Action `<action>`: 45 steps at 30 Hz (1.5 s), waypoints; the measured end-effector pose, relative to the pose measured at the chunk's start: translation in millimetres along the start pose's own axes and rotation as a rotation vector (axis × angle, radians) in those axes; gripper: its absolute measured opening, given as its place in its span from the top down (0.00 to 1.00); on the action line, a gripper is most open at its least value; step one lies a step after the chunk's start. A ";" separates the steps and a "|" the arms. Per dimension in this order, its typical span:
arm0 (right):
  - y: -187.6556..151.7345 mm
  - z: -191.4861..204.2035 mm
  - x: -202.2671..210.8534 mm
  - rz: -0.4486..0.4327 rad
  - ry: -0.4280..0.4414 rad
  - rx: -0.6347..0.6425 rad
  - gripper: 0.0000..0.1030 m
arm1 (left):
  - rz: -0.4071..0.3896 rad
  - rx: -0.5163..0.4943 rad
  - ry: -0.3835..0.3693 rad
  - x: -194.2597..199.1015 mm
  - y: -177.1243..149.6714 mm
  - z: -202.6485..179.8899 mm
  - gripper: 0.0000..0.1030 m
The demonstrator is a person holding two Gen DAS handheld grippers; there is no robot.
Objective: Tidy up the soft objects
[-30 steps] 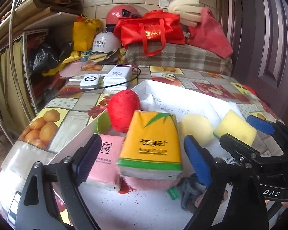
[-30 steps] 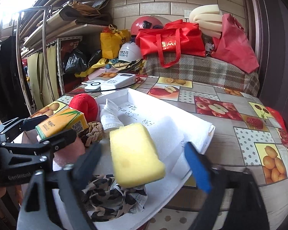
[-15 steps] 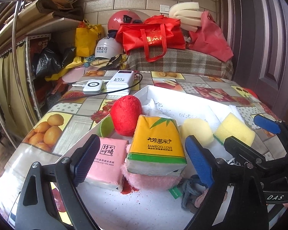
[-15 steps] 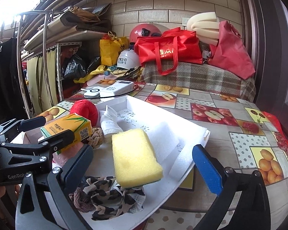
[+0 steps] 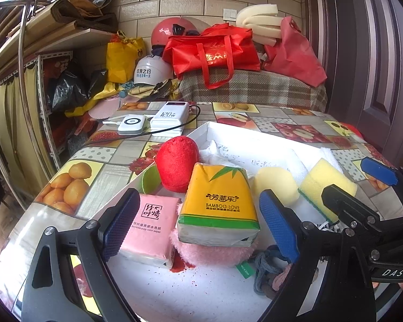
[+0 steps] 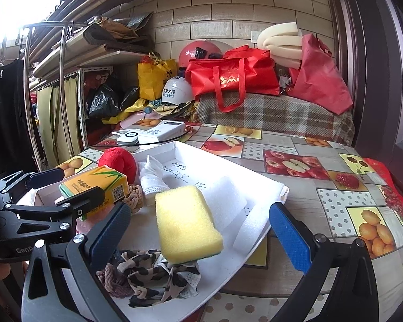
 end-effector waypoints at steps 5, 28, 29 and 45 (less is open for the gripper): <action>-4.5 -6.1 19.5 -0.080 -0.043 -0.036 0.00 | -0.064 -0.008 -0.007 12.9 -0.7 0.8 0.11; -52.5 -58.3 132.8 -0.093 -0.222 -0.159 0.00 | -0.063 0.015 -0.017 88.2 -46.0 -35.4 0.11; -54.8 -60.1 142.0 -0.120 -0.234 -0.171 0.00 | -0.081 0.014 -0.004 94.2 -48.5 -36.9 0.11; -77.1 -78.3 189.9 -0.157 -0.321 -0.261 0.00 | -0.081 -0.046 0.026 116.5 -65.8 -60.3 0.11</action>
Point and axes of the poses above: each gripper's, at about its wrist camera, not at the fingertips, and x roughly against the way its jaws point, z to its left, y to its top, the point moved 1 cm from there along -x, roughly the way its jaws point, and after that the axes turned 10 degrees about x, right-handed, at the moved point
